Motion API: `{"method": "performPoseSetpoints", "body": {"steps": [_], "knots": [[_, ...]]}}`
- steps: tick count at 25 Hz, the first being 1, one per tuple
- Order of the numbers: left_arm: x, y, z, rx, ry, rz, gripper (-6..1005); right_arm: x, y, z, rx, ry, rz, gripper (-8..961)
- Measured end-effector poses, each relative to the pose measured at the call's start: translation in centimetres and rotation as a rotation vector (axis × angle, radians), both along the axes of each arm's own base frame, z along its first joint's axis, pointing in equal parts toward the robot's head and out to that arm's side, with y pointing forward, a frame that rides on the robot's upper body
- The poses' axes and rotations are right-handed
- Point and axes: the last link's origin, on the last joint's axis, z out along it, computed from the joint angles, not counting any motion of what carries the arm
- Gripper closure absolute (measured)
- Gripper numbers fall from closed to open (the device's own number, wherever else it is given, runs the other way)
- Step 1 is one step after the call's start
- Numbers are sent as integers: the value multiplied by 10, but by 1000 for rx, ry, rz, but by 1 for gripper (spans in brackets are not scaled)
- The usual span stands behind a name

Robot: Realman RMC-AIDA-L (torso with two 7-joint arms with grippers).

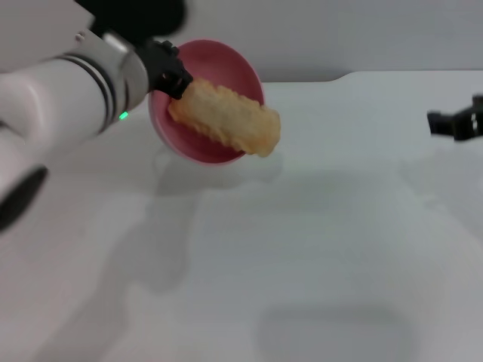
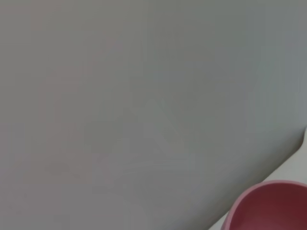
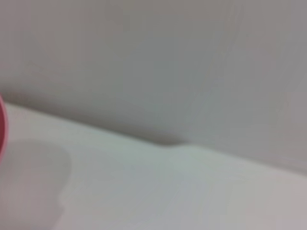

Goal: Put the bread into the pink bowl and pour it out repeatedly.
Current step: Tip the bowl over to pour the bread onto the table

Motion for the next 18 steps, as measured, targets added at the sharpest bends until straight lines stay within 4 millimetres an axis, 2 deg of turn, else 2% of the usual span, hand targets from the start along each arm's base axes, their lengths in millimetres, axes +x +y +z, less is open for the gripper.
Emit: {"method": "performPoseSetpoints", "body": {"steps": [5,11,18], "knots": [[8,-9,-11,12,148,-83,969,16,-3,-7,-26,-1,-50,269],[20,-25,-24,42,320,-206,970,22,-6,-7,-27,-3,-68,270],[32,-41,-34,86,438,-312,970,27,-5,-13,-45,-11,-76,269]]}}
